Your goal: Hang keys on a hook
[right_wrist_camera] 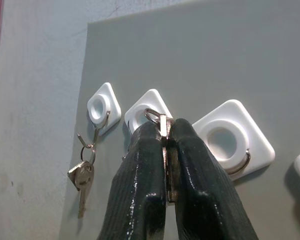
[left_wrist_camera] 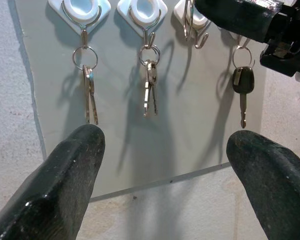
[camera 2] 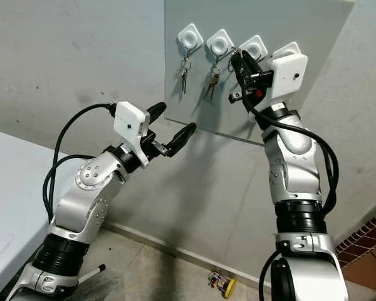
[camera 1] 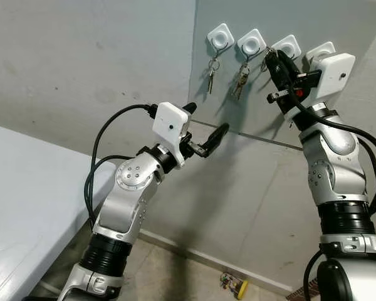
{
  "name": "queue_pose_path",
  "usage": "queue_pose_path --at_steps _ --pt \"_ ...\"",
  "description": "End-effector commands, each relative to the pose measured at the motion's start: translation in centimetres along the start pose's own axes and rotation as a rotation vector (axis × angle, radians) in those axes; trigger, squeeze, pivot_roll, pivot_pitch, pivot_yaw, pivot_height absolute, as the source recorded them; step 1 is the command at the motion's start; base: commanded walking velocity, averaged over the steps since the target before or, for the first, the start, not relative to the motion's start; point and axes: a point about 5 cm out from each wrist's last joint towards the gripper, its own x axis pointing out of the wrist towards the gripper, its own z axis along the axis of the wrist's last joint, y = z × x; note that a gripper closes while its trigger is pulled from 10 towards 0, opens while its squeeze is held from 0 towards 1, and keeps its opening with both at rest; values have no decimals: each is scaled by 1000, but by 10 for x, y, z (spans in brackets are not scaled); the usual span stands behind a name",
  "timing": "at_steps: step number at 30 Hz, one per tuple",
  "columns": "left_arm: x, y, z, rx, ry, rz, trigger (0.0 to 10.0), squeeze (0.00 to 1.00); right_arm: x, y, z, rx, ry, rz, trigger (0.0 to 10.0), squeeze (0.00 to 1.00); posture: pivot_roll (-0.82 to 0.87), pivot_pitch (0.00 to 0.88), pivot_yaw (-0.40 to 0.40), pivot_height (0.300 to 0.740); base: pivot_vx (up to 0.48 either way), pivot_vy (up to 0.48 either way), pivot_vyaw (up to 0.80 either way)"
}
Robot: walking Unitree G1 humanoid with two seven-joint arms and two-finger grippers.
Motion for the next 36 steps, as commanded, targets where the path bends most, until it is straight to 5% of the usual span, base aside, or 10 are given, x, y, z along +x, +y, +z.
queue_pose_path --at_steps 1,36 --pt "1 -2 4 10 -7 -19 10000 0 -2 -5 9 -14 -35 -4 10000 0 -109 20 -43 740 0 0 0" --pt "0 0 5 11 -6 -15 10000 0 -30 -16 -7 3 37 -121 10000 0 -103 19 -40 740 0 0 0"
